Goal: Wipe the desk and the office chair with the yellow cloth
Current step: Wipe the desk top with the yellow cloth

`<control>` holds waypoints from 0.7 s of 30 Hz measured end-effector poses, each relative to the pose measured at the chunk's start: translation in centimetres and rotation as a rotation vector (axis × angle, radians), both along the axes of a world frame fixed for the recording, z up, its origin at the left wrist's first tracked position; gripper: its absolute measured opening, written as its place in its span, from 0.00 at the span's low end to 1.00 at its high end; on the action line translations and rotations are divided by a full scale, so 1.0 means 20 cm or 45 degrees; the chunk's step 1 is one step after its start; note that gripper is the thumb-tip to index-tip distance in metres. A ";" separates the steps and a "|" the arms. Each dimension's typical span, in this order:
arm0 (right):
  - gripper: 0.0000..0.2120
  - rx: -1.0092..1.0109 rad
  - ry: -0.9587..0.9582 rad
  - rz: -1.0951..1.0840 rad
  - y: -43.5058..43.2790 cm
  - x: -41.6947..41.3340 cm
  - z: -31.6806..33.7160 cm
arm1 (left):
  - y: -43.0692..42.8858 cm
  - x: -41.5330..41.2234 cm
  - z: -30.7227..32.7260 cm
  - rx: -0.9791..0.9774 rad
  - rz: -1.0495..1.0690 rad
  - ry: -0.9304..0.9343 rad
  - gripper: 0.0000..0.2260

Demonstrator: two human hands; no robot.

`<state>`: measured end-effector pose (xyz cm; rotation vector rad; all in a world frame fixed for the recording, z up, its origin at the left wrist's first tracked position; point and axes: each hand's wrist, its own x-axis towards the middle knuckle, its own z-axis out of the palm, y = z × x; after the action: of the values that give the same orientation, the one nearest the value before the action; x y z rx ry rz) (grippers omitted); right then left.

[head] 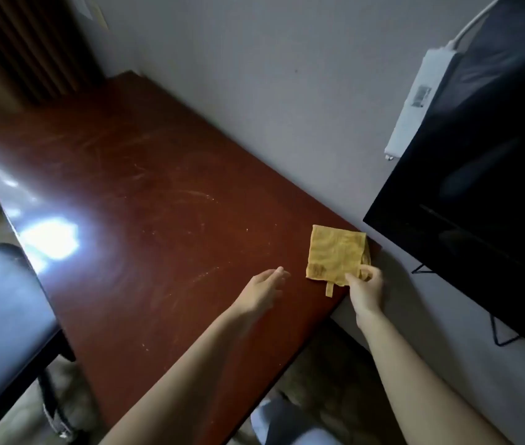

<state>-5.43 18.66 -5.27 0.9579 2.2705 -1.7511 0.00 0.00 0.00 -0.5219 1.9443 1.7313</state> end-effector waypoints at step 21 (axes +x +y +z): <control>0.05 -0.980 -0.206 -0.552 -0.26 -0.08 0.16 | -0.14 -0.01 0.08 -0.020 0.147 0.079 0.08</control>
<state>-6.98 13.49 -1.99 1.3684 1.1452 -2.3167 -0.15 -2.87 1.64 -0.6036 2.0075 1.8248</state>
